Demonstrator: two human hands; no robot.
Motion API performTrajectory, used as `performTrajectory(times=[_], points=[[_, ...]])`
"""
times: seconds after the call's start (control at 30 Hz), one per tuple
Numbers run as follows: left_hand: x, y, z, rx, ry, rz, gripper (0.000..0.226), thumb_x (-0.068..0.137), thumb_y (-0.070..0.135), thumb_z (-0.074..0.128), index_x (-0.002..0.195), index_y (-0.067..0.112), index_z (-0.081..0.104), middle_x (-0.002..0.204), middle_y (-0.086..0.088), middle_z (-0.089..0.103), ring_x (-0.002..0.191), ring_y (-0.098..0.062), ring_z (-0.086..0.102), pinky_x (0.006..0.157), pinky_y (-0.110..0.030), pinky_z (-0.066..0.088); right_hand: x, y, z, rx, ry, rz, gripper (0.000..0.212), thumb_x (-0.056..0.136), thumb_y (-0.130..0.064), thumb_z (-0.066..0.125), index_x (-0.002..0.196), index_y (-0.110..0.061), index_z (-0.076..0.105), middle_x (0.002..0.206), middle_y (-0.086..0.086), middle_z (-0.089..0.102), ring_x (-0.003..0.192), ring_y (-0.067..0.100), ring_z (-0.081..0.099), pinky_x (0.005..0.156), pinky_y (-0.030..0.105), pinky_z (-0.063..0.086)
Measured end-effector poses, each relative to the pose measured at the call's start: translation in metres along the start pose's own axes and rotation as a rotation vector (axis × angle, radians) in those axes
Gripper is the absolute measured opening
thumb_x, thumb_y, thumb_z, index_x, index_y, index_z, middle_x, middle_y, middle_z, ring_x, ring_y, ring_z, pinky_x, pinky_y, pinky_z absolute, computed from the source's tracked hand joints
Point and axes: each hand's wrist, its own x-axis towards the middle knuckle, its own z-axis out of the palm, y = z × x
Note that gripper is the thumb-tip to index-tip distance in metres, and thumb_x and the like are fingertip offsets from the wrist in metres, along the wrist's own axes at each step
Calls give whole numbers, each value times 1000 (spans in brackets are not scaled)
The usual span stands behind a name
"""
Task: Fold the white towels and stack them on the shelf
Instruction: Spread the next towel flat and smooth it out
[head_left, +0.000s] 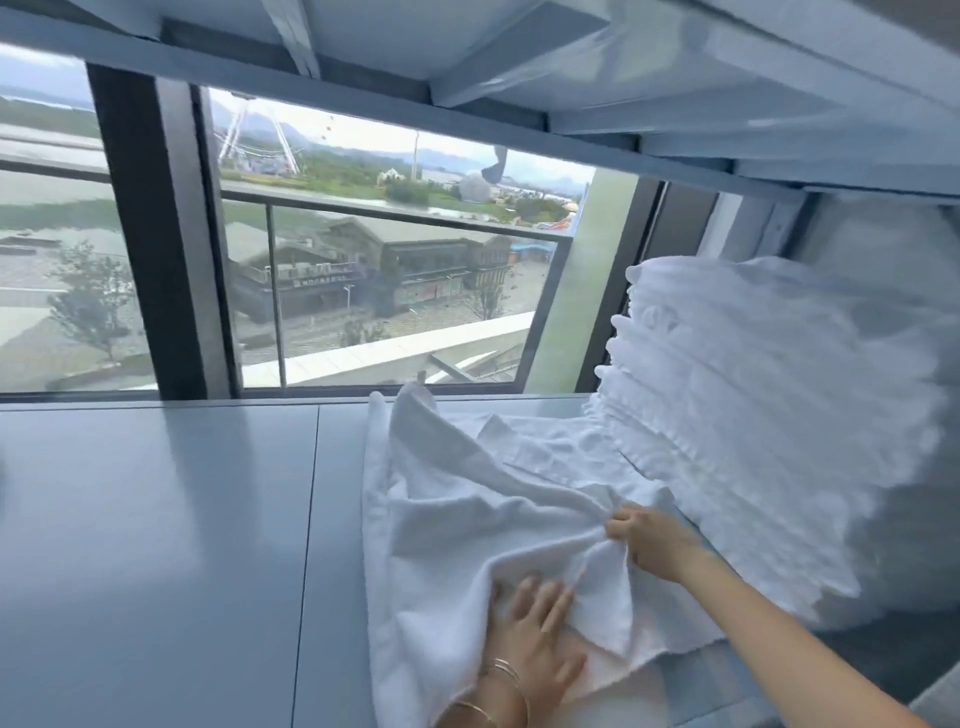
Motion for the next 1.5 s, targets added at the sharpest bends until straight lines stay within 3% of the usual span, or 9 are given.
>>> performTrajectory(times=[0.17,0.3,0.4,0.6,0.77,0.97,1.1,1.23,1.5], points=[[-47,-89,-32,61,17,18,61,68,70,34,121,41,42,114,25,62,114,-5,44,105,-40,6,30,-41,2,79,118,-226,37,41,-4,66,67,-24,48,65,-10,52,60,10,54,57,14,42],[-83,-178,-83,49,-87,-220,58,65,61,26,121,51,36,138,25,41,136,-5,32,100,-65,14,54,-121,-19,175,341,-396,29,53,-15,70,74,-21,50,69,-8,53,64,12,55,54,17,36],[-116,-247,-120,162,-208,-485,49,88,48,26,136,54,25,151,25,14,143,-7,5,107,-63,5,78,-205,-30,307,395,-499,29,65,-22,66,90,-21,51,78,-5,58,71,14,58,56,21,45],[-180,-343,-167,269,-127,-762,54,94,14,37,137,47,33,154,8,15,140,-16,19,111,-53,17,132,-383,-75,646,338,-440,42,70,-14,55,112,-10,62,102,11,64,92,31,61,74,32,49],[-237,-376,-165,-68,48,-417,42,76,26,56,116,38,58,138,-14,47,122,-36,50,102,-44,40,154,-452,-96,733,370,-442,39,60,-8,58,97,-12,69,90,7,67,77,29,66,61,26,50],[-246,-388,-167,-3,141,-520,46,75,28,65,120,23,62,134,-6,52,119,-30,48,96,-42,42,158,-451,-111,756,399,-442,43,69,3,56,101,-22,68,101,5,66,88,28,63,69,29,48],[-237,-380,-167,108,370,-385,12,69,24,58,76,19,66,85,-1,67,80,-29,64,64,-30,42,150,-436,-128,746,580,-479,28,68,4,55,86,-14,67,87,2,66,78,25,63,56,33,51],[-253,-363,-194,128,592,-280,9,64,13,65,70,18,60,69,4,60,66,-22,57,61,-28,41,140,-399,-130,741,713,-393,24,68,11,64,79,-10,62,87,2,63,78,22,61,58,36,52],[-331,-353,-163,10,295,-91,29,55,15,66,76,30,53,74,13,59,73,-8,47,66,-23,37,106,-420,-78,527,483,-562,34,61,6,65,79,-23,66,83,-8,64,76,17,56,62,29,49]])
